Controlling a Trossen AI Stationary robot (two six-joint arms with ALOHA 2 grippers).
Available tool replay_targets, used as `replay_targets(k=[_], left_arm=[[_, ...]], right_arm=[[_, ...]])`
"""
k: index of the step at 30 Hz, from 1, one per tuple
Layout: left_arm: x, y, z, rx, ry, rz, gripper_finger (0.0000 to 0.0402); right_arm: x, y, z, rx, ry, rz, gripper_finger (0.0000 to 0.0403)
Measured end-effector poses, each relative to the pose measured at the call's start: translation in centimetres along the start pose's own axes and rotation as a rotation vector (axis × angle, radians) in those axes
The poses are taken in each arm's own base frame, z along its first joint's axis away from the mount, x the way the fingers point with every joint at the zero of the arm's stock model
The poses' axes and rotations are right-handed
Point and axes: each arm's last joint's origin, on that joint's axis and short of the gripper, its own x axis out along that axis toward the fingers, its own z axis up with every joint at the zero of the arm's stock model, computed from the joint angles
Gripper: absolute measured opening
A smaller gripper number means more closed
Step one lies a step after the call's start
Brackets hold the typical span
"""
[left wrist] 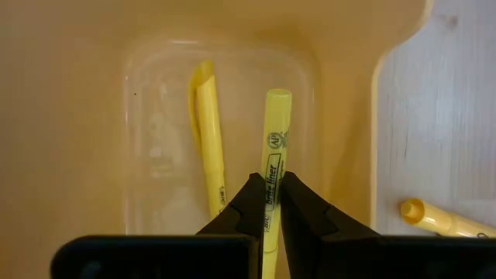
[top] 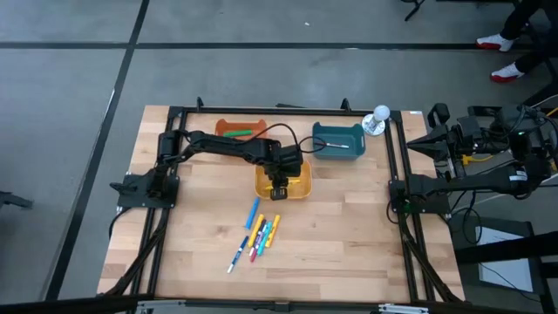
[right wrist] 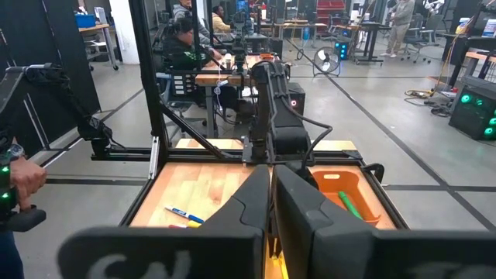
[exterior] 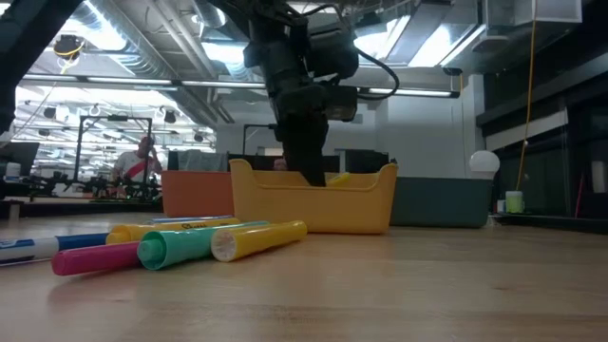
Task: Pick & Place Markers
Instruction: Put the small yellow highlighter into the yellow bin, then put the left big blue highlighter pen into the orange bin
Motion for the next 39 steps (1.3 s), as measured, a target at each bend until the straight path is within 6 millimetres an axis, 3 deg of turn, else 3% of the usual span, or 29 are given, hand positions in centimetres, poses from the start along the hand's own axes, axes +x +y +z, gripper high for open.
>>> replay_targets(k=[9, 27, 39], left_arm=[[0.01, -0.07, 0.03, 0.03, -0.003, -0.001, 0.0024], [0.11, -0.75, 0.25, 0.073, -0.021, 0.001, 0.01], [0.1, -0.75, 0.14, 0.044, -0.011, 0.001, 0.0118]], right_arm=[[-0.01, 0.0, 0.01, 0.0, 0.0, 0.0, 0.0023], [0.0, 0.0, 0.0, 0.0, 0.0, 0.0, 0.0023], [-0.01, 0.0, 0.0, 0.0, 0.0, 0.0, 0.0023]])
